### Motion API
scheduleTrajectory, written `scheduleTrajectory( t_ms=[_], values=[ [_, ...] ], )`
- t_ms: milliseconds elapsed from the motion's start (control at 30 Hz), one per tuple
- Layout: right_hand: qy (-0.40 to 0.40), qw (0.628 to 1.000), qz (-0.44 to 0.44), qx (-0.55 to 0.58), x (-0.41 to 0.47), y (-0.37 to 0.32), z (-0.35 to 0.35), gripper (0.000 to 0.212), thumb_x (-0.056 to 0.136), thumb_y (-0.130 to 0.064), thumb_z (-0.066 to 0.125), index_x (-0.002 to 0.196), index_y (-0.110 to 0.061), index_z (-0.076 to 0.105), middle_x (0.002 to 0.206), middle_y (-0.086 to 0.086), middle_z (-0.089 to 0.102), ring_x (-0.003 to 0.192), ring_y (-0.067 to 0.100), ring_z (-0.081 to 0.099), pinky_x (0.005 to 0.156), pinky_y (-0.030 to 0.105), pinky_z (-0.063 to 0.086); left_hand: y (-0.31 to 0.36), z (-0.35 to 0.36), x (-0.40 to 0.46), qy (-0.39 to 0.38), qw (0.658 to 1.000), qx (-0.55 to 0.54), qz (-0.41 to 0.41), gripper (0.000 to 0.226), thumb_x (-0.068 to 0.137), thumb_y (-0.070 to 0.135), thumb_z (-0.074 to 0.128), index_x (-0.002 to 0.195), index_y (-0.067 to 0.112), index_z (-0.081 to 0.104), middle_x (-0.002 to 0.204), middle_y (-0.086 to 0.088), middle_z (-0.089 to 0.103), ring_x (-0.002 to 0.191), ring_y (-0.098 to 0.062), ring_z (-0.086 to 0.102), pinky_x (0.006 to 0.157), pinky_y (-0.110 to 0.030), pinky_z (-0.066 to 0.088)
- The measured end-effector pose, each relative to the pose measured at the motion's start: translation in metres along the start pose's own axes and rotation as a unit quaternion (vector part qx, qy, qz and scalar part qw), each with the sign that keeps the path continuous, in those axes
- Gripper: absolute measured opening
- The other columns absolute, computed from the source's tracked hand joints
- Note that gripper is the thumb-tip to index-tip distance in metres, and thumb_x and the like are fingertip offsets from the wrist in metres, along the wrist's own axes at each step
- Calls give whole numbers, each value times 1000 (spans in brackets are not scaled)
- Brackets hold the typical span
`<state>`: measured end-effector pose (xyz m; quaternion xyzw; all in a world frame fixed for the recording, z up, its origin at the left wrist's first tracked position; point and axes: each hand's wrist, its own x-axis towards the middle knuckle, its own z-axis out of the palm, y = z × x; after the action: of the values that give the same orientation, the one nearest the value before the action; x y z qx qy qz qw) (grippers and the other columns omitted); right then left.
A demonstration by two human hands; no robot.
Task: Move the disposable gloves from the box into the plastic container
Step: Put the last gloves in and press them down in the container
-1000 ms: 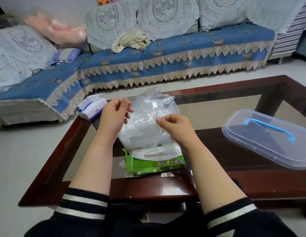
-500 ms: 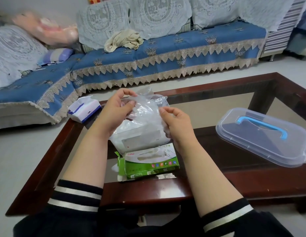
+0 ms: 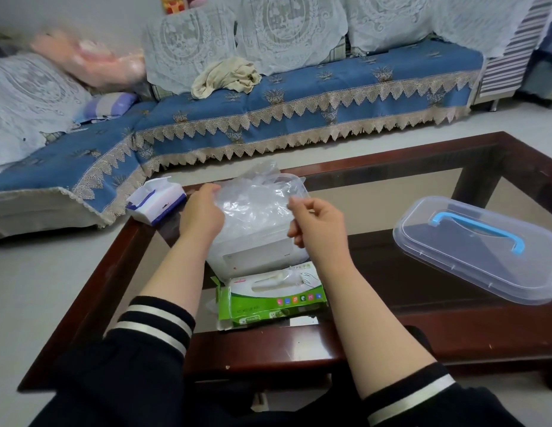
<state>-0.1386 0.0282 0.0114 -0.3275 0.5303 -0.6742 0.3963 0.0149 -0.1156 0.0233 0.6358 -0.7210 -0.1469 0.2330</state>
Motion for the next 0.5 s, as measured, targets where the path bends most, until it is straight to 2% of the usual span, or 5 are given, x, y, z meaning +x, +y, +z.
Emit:
scheduleTrajectory(
  t_ms=[133, 267, 367, 434, 501],
  values=[
    [-100, 978, -8, -182, -8, 8, 11, 33, 90, -46, 58, 75, -17, 66, 59, -4, 67, 56, 11, 60, 65, 33, 51, -2, 7, -18, 66, 984, 155, 61, 52, 87, 9, 56, 136, 24, 47, 143, -8, 39, 126, -33, 36, 102, -45, 33],
    [-161, 911, -20, -379, -10, 22, 18, 31, 85, -52, 62, 77, -22, 66, 74, -9, 68, 71, 9, 59, 67, 32, 48, 4, 0, -54, 180, 967, 86, 160, 35, 92, 14, 56, 126, 18, 55, 125, -5, 54, 114, -26, 46, 93, -40, 38],
    [-212, 854, -26, -474, -10, 34, 22, 24, 83, -41, 68, 98, -21, 70, 100, -4, 69, 94, 15, 61, 83, 34, 51, 9, 0, -91, 77, 971, -99, 202, 16, 96, 17, 52, 106, 24, 61, 90, 8, 66, 81, -13, 60, 73, -31, 47],
    [-245, 795, -24, -555, -10, 44, 22, 30, 84, -35, 67, 112, -24, 65, 113, 2, 66, 104, 22, 60, 89, 33, 48, 3, 7, -105, -34, 978, -103, 181, 12, 96, 19, 52, 96, 29, 59, 80, 11, 66, 73, -10, 63, 70, -31, 50],
    [-254, 753, -20, -606, -10, 51, 19, 34, 86, -29, 64, 120, -28, 60, 123, 6, 57, 117, 27, 50, 93, 33, 41, -11, 18, -108, -117, 981, -49, 149, 18, 94, 15, 52, 96, 33, 55, 90, 12, 67, 83, -10, 64, 79, -34, 51]
  ],
)
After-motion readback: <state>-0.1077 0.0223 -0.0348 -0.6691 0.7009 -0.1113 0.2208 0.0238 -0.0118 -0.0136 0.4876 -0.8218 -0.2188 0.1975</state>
